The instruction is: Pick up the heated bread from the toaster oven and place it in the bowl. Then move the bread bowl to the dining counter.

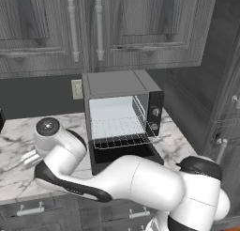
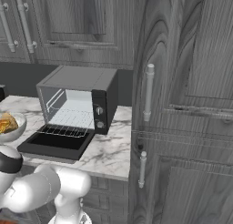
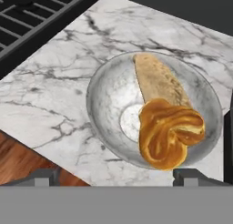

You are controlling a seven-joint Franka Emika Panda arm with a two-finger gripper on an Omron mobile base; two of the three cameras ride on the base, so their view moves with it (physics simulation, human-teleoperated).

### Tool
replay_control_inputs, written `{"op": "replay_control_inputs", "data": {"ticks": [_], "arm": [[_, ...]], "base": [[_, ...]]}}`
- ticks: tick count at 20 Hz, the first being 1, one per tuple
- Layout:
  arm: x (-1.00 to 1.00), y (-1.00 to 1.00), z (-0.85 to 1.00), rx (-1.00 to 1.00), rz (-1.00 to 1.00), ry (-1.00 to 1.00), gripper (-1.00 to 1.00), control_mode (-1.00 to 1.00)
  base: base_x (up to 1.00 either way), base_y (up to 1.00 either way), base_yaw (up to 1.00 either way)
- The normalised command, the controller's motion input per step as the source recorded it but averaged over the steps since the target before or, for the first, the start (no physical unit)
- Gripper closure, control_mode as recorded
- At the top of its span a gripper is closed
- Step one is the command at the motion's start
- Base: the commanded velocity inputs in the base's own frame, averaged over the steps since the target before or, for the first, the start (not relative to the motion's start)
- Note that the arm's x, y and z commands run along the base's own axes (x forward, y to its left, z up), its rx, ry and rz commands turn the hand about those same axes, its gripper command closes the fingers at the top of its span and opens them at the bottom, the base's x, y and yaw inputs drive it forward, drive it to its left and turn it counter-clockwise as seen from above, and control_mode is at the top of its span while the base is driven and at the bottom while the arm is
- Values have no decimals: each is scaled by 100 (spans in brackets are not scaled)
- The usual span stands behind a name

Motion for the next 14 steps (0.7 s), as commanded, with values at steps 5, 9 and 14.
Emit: {"op": "replay_control_inputs", "data": {"ticks": [5,9,14], "arm": [[0,25,-13,-7,14,1,-100,-100],[0,27,-33,-16,17,7,-100,-100],[3,6,-17,-14,12,2,-100,-100]], "base": [[0,0,0],[0,0,0],[0,0,0]]}}
